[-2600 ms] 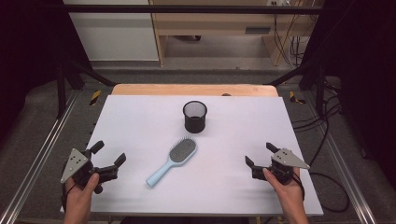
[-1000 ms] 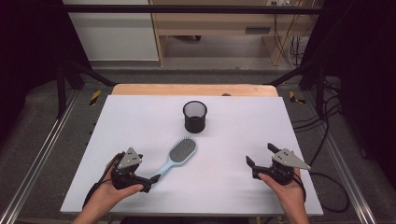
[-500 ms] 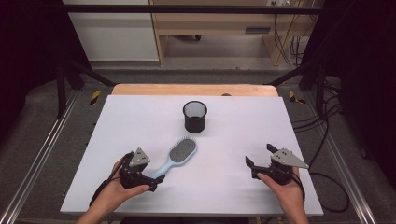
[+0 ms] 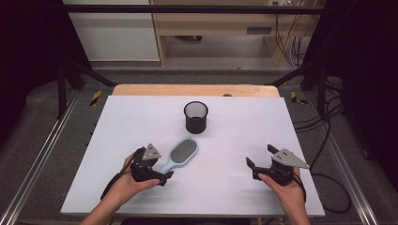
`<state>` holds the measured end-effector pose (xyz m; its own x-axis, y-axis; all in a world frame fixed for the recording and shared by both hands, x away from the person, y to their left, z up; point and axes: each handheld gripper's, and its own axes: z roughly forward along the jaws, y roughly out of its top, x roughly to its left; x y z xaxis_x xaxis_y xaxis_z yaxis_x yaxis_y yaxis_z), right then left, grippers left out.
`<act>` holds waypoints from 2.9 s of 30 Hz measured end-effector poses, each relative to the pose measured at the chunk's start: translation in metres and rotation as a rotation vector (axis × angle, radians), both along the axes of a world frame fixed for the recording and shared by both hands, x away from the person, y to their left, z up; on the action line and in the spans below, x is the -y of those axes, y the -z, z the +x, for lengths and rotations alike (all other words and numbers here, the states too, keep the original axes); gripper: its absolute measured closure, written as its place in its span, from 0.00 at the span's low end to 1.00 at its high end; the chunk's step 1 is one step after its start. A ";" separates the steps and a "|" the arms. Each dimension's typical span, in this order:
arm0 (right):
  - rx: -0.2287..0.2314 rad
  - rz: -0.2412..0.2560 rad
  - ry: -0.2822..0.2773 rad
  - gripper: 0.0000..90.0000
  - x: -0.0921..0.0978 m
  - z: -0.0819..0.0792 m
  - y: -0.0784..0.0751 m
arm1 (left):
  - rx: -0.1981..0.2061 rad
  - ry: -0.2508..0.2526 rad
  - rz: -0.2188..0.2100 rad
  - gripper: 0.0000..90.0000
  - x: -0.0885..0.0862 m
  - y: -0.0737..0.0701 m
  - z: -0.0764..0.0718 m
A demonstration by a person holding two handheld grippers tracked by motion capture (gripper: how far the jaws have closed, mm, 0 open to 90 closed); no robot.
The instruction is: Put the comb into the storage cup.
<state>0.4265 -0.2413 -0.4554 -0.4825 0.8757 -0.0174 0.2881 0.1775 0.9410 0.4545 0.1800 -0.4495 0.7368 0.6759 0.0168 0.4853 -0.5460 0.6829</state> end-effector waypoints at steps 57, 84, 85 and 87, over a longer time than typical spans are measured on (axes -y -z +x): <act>-0.018 -0.002 -0.026 0.10 -0.002 0.001 0.001 | -0.060 0.020 0.104 0.77 0.021 0.016 0.014; -0.017 0.010 -0.043 0.10 -0.009 0.001 0.000 | 0.032 0.020 -0.091 0.77 -0.013 0.006 0.010; -0.017 0.010 -0.043 0.10 -0.009 0.001 0.000 | 0.032 0.020 -0.091 0.77 -0.013 0.006 0.010; -0.016 0.018 -0.047 0.10 -0.011 -0.001 -0.001 | 0.034 0.020 -0.099 0.77 -0.014 0.007 0.009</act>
<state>0.4259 -0.2307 -0.4547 -0.5228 0.8524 0.0063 0.2949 0.1739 0.9396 0.4633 0.1939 -0.4561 0.7501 0.6609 -0.0244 0.4510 -0.4842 0.7498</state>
